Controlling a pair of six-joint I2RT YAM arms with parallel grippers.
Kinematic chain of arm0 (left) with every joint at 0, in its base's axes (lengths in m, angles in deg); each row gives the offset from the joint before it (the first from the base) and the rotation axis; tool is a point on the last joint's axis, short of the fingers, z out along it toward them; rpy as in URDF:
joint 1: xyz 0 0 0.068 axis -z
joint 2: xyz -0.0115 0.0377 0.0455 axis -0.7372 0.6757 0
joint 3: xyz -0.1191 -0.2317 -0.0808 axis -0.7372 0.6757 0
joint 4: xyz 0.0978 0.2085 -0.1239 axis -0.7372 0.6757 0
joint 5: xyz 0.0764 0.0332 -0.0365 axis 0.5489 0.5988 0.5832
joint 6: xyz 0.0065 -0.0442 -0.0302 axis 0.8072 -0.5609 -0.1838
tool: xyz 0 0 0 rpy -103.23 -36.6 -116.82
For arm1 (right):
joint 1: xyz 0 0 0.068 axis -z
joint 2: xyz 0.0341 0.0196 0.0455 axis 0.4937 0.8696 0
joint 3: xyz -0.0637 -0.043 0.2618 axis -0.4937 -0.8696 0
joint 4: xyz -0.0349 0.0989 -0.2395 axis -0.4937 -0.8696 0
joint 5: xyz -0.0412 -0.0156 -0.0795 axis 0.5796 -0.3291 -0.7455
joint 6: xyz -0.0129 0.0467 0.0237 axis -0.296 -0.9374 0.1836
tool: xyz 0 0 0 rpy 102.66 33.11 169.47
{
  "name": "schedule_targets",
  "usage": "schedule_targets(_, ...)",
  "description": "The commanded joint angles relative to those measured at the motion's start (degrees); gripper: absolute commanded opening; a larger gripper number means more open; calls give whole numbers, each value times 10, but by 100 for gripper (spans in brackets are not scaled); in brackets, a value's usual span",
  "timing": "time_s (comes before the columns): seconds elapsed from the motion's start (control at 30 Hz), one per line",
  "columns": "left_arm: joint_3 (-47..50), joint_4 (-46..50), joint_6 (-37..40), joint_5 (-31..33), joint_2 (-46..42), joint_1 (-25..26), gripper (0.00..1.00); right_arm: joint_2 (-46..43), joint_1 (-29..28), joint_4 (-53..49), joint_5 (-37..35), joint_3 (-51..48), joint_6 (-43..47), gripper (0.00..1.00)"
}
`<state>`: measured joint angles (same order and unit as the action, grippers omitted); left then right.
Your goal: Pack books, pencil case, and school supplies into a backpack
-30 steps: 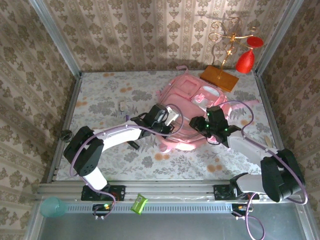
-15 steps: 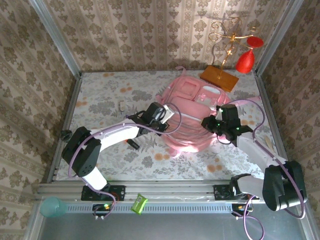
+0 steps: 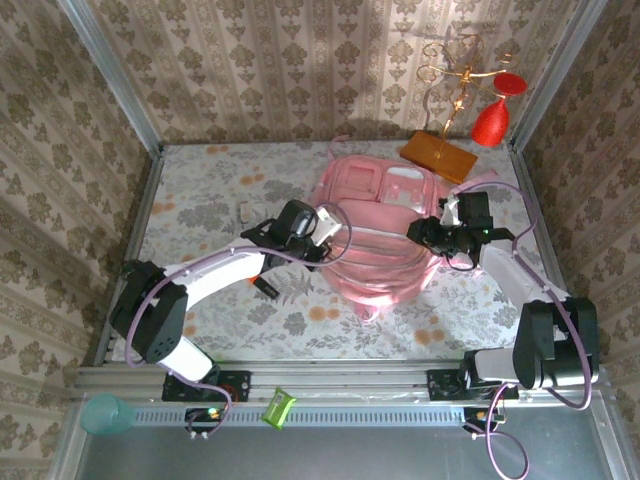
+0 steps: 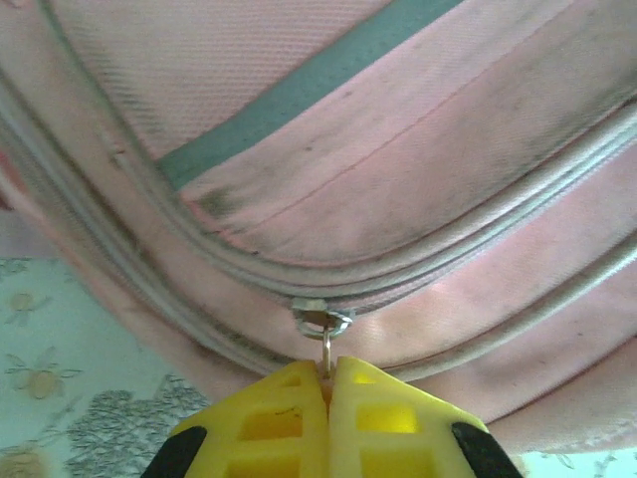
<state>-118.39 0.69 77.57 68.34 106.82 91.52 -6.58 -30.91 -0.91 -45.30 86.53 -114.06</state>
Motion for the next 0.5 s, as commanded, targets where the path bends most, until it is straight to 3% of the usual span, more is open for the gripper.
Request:
schedule_targets(0.0,0,31,-29,-10,-3,25,0,-56,-12,-22,-68,-8,-28,47)
schedule_targets(0.23,6,5,-54,5,-1,48,0,-141,-88,-21,-166,-82,-104,55)
schedule_targets(0.47,8,2,-59,-1,-10,71,0,-118,-132,28,-200,-102,-149,55)
